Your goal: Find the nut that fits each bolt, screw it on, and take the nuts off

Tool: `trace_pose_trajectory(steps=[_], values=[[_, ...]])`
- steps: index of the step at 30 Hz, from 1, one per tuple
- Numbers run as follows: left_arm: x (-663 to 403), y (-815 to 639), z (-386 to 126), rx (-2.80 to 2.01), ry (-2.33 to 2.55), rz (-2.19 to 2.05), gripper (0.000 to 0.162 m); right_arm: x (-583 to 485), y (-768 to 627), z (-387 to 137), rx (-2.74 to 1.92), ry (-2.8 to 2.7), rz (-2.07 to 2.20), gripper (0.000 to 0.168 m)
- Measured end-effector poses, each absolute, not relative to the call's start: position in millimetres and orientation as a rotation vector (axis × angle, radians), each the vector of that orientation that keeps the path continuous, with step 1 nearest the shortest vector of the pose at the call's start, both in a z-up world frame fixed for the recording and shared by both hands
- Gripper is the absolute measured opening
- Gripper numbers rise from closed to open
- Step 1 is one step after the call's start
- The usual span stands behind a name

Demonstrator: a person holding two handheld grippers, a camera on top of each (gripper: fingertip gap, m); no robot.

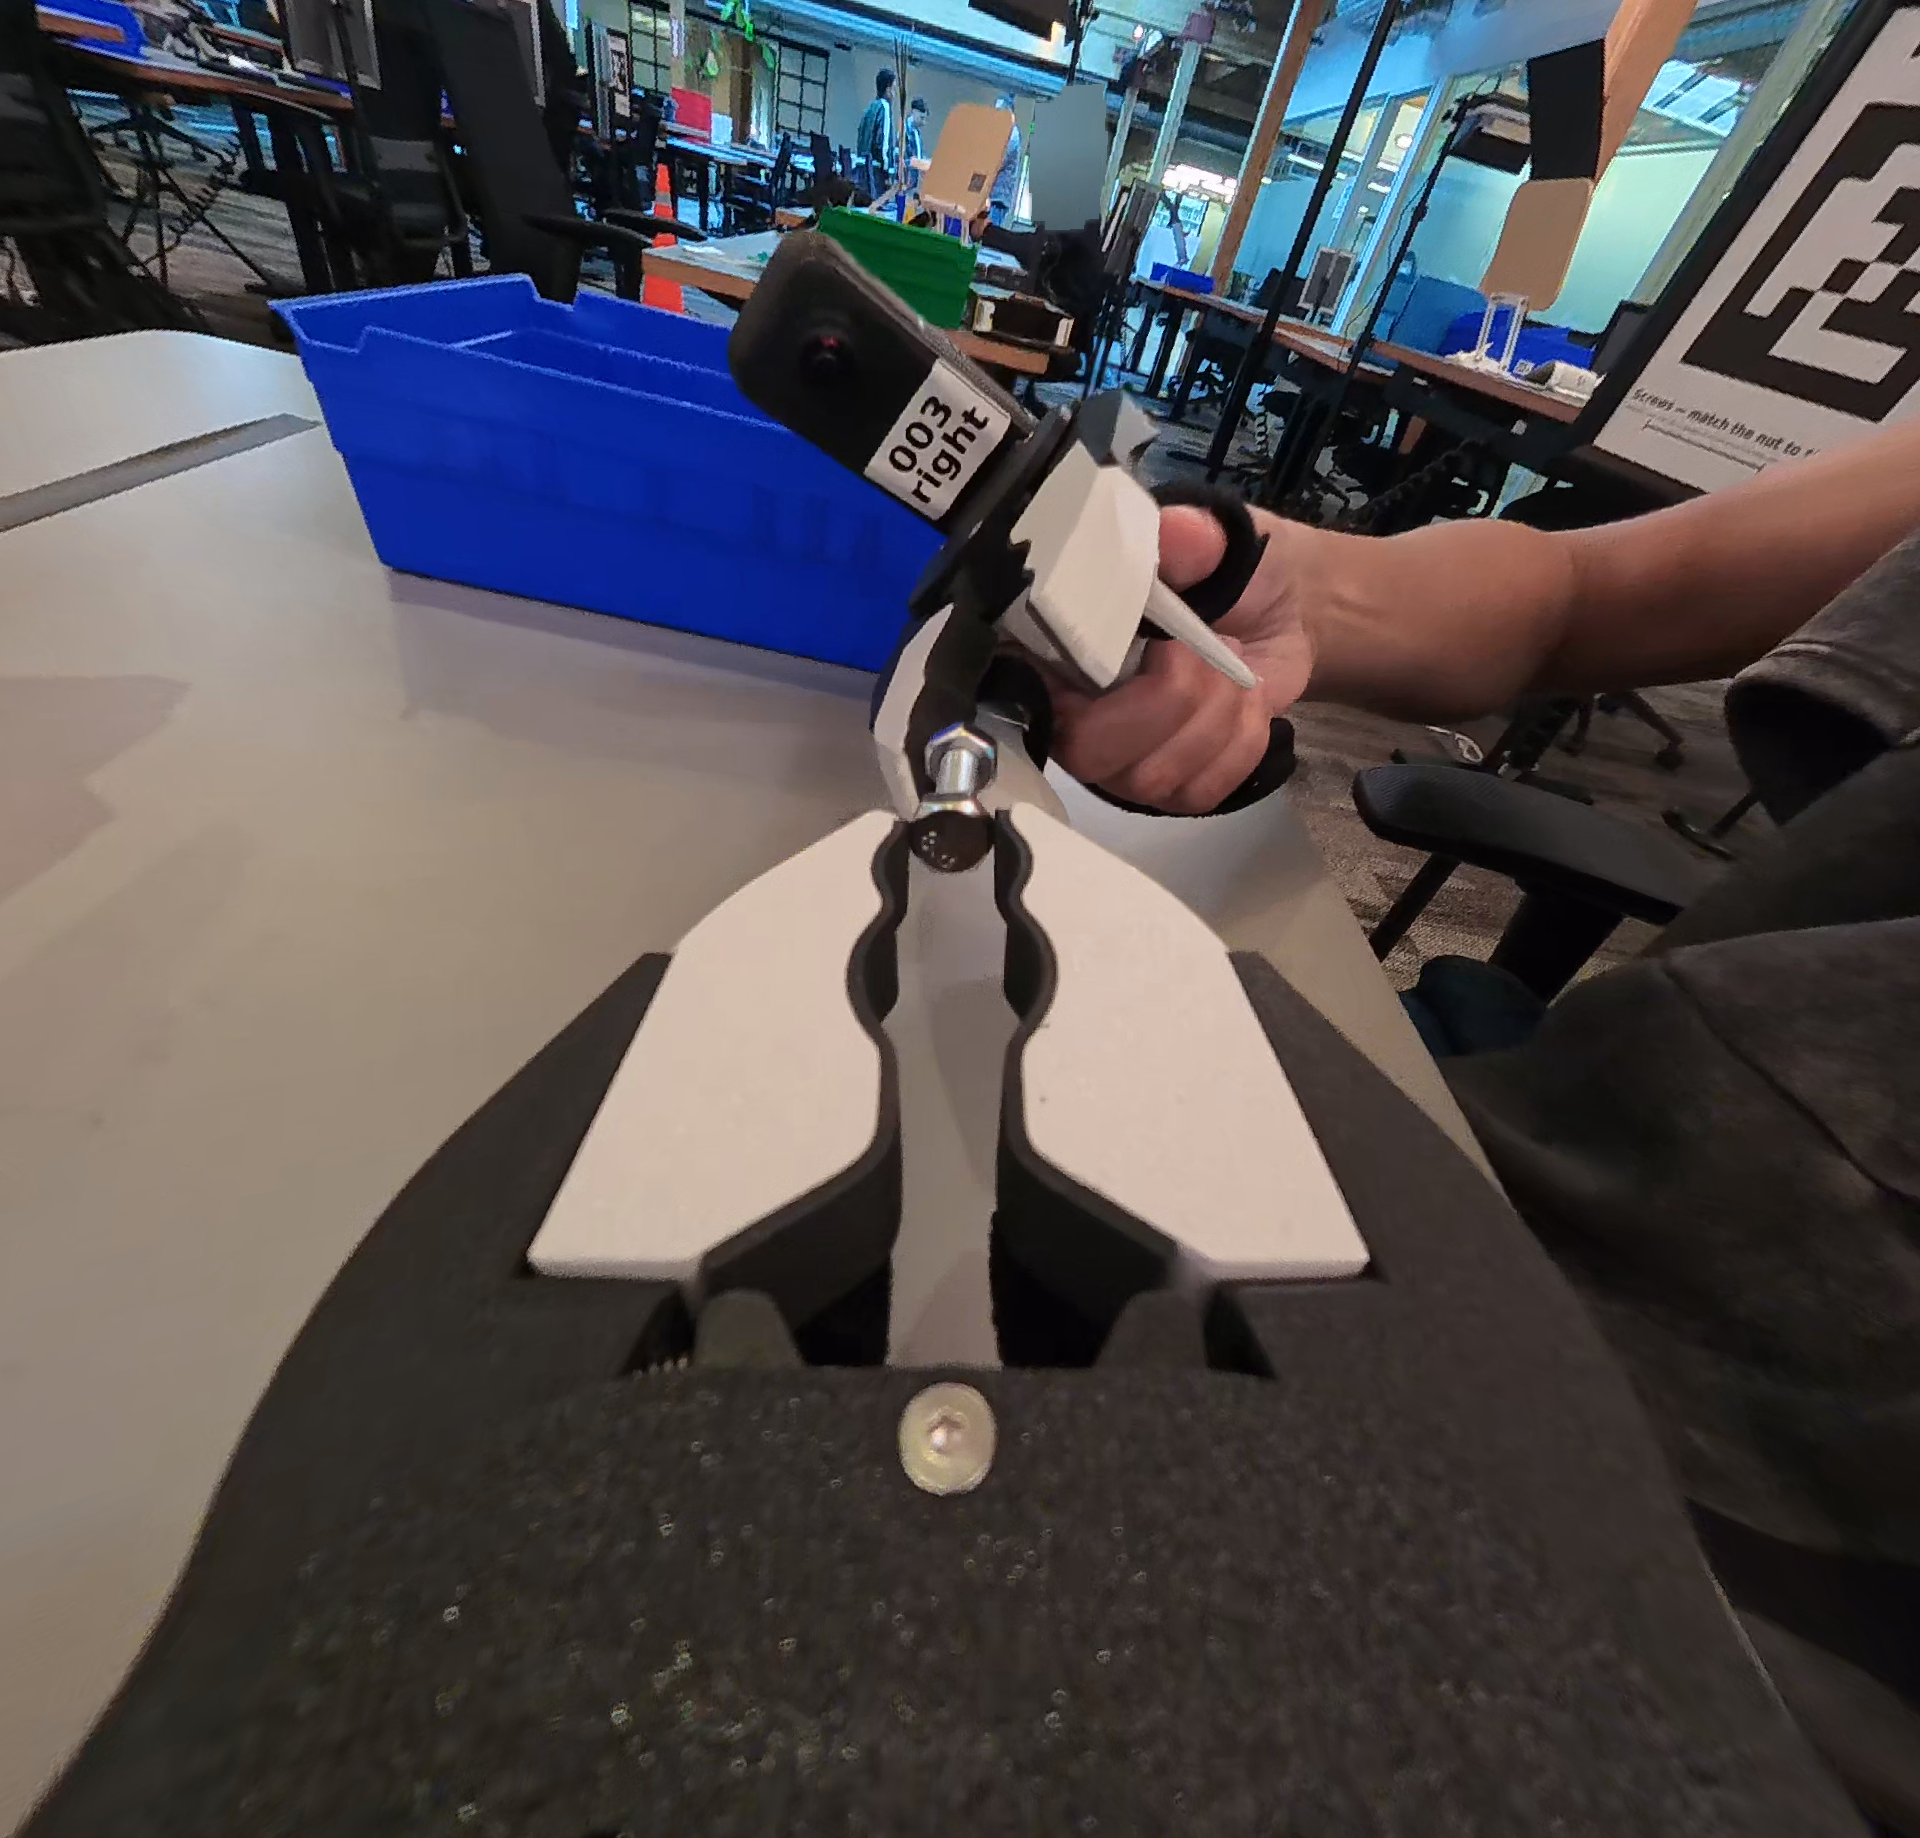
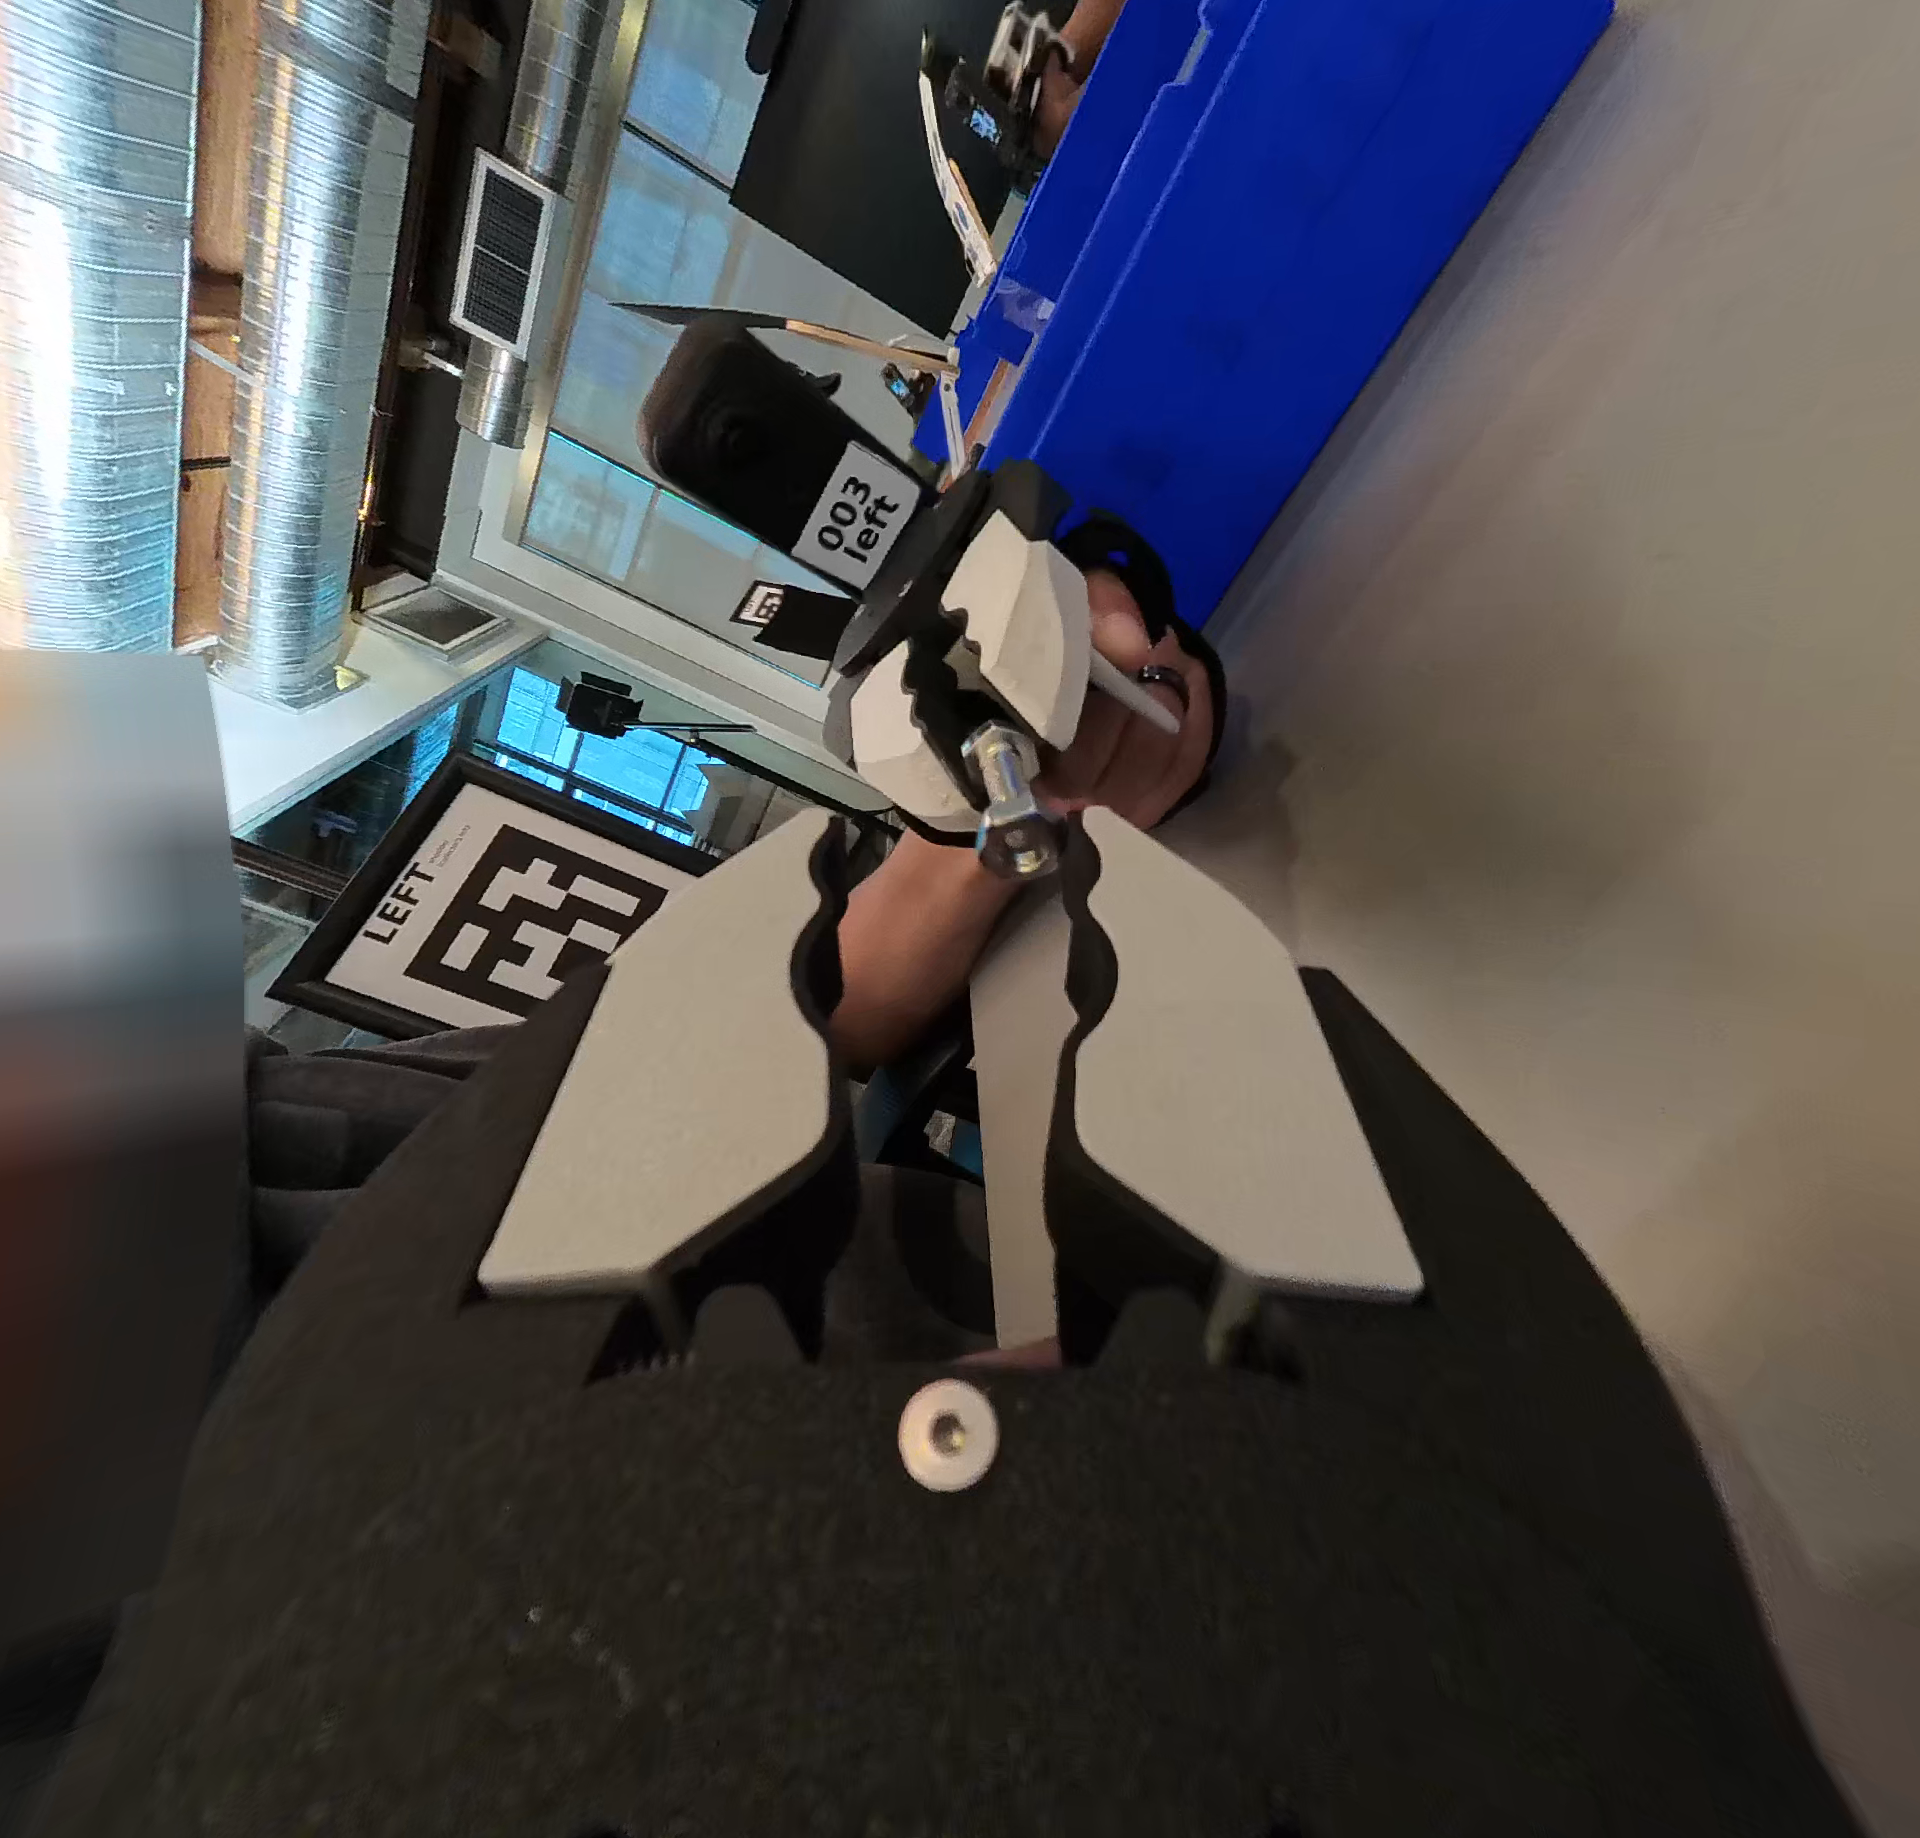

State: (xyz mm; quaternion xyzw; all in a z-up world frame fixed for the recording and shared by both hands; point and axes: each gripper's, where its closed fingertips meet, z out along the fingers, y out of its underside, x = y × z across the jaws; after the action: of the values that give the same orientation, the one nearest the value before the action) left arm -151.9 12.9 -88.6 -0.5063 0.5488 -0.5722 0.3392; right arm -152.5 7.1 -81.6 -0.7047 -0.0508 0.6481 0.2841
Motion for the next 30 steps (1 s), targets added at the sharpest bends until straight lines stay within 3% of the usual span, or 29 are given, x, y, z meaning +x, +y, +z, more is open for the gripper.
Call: trace_pose_trajectory(steps=[18,20,23,30], values=[[-157.4,18.8,-75.2,-1.308,1.342,-1.586,0.015,-161.5,-21.6,-83.0,-1.916,-0.343,1.674,0.036],[-158.6,14.3,-68.6,-1.275,1.329,-1.639,0.015,-156.2,-19.0,-77.7,-1.868,-0.408,1.534,0.038],[-162.3,13.5,-54.6,-1.22,1.267,-1.717,0.015,-145.5,-7.8,-65.9,-1.734,-0.531,1.268,0.053],[-166.7,12.5,-47.7,-1.204,1.238,-1.8,0.015,-158.5,-15.4,-48.2,-1.396,-0.884,0.65,0.055]])
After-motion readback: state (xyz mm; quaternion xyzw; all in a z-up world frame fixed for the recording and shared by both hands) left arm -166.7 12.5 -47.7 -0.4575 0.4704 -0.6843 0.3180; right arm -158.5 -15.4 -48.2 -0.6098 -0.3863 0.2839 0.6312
